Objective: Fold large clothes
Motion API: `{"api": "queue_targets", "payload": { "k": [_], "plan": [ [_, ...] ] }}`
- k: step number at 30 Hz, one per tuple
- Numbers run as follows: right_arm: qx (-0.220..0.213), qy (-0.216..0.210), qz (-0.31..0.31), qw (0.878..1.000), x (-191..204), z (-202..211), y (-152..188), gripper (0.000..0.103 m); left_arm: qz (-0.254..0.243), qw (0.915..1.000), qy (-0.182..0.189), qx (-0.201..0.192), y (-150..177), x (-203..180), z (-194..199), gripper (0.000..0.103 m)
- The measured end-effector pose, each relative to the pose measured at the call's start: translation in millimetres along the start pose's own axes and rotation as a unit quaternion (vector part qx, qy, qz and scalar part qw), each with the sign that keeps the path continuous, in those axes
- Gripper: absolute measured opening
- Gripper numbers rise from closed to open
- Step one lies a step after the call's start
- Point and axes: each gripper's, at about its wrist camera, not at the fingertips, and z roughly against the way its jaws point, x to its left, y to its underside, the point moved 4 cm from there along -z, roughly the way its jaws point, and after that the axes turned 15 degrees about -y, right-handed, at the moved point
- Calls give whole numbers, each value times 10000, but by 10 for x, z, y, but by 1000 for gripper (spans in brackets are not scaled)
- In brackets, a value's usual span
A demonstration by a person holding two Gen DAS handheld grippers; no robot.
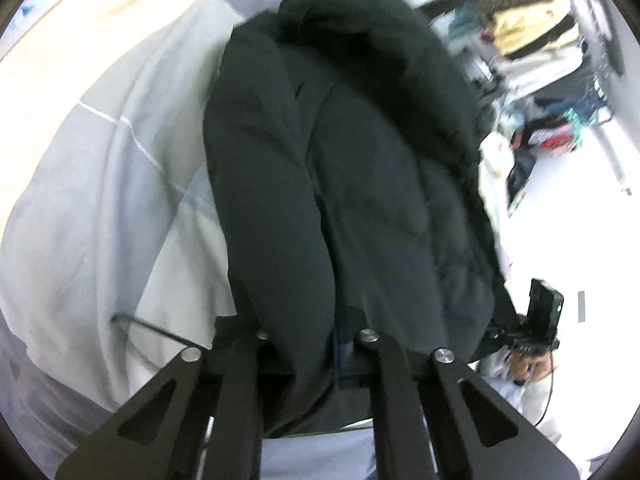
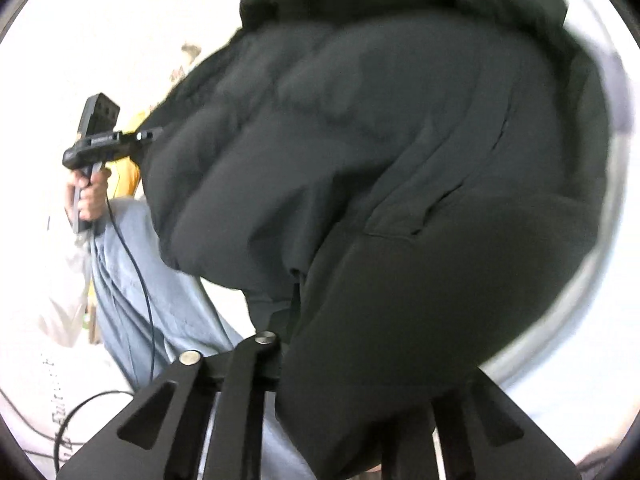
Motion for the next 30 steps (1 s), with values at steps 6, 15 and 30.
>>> {"api": "queue_targets", "payload": {
  "k": [6,15,30],
  "plan": [
    [-1157,94,350,9926,450,524,-105,8,570,9942,728,-556,-115,26,453,5],
    [-2714,-135,536,9609,900,1466,162,7,944,9777,1512,-1111,59,-123,1089,5],
    [-3939,-543,543,9159,1600,1944,946,6,1202,9511,2356,-1596,760,-118,1802,4]
  ]
}}
